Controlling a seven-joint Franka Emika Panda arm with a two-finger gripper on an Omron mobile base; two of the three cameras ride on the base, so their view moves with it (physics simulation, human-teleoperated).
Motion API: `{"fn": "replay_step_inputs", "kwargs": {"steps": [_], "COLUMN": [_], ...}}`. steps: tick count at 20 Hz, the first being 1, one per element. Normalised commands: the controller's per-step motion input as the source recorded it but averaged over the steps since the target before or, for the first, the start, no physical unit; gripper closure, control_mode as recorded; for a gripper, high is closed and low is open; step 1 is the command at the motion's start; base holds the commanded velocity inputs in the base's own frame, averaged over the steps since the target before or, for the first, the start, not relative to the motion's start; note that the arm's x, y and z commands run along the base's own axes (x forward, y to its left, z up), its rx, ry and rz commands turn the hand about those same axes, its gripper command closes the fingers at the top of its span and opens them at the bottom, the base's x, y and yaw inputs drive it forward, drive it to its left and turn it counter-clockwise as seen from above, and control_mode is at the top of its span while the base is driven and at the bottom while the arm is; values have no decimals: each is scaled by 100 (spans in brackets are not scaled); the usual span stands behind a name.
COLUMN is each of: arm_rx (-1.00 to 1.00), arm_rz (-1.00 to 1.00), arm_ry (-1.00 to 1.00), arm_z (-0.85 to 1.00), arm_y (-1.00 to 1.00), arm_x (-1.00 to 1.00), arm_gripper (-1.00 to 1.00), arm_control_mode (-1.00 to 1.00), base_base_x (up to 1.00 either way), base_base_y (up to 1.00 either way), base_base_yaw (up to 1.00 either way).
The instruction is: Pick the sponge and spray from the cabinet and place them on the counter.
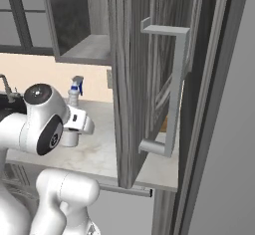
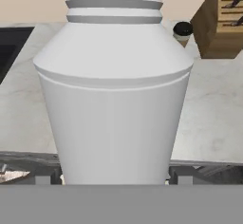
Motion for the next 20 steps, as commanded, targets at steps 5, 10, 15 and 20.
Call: {"fn": "replay_step_inputs", "kwargs": {"steps": [5,10,15,20], "arm_rx": [-3,-7,-6,-2], "arm_rz": [3,2,1,1], "arm_ry": [0,0,0,0], "arm_z": [-32,-31,-32,-36], "arm_y": [21,27,26,20], "arm_x": [26,22,22,23], "arm_gripper": [100,100,100,100], "arm_control_mode": [-100,-100,-100,-100], "base_base_x": [0,0,0,0], "base_base_y": [0,0,0,0], "base_base_yaw": [0,0,0,0]}}
